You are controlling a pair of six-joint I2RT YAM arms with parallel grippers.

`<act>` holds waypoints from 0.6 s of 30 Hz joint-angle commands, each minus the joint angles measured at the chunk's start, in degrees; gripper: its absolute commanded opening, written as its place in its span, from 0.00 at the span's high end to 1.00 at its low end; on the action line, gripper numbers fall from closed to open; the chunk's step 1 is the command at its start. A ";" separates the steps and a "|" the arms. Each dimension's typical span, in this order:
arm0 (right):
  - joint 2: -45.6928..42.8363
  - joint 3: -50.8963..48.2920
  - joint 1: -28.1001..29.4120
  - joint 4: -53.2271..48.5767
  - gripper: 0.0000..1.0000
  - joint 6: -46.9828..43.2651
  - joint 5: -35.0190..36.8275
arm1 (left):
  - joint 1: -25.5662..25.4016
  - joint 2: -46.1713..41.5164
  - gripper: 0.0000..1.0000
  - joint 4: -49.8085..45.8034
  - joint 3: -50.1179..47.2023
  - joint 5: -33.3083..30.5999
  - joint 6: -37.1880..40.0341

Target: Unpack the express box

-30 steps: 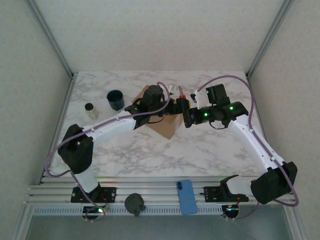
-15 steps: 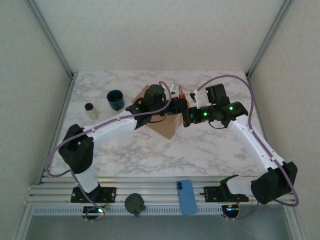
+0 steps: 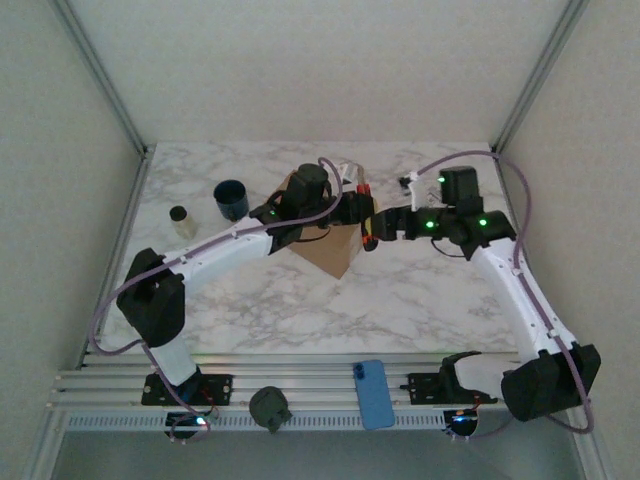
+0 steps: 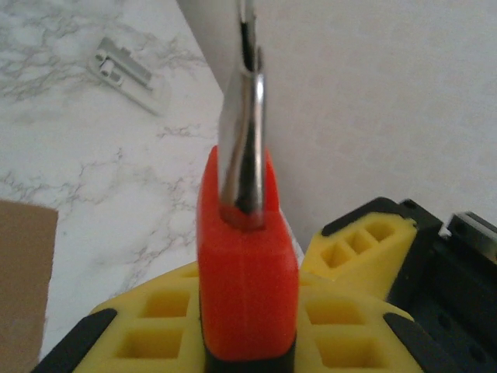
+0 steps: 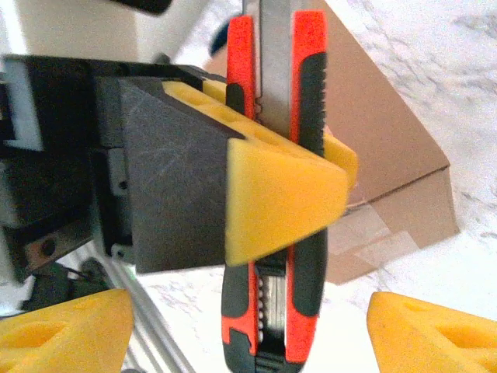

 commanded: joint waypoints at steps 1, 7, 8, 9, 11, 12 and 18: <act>-1.58 -0.88 -2.95 4.25 0.20 -1.38 -16.01 | 1.04 -3.40 1.00 4.38 3.91 5.09 4.63; -2.57 -1.03 -4.39 8.32 0.20 -1.23 -23.92 | 2.74 -6.02 1.00 12.44 4.60 12.89 6.02; -2.33 -1.09 -4.42 8.95 0.21 -1.17 -25.26 | 3.03 -6.29 1.00 14.36 4.31 14.02 5.21; -1.93 -1.10 -4.43 9.33 0.21 -1.03 -26.58 | 3.27 -6.39 1.00 16.73 4.13 15.18 4.09; -1.21 -0.69 -4.42 9.59 0.21 -1.04 -27.86 | 3.41 -6.41 1.00 20.66 3.80 17.14 1.60; -0.91 -0.44 -4.42 10.00 0.22 -0.97 -28.82 | 3.35 -6.19 1.00 22.53 3.60 17.97 0.18; 0.84 1.45 -2.96 16.73 0.29 4.50 -32.99 | 3.24 -5.04 1.00 31.31 1.35 19.04 -6.62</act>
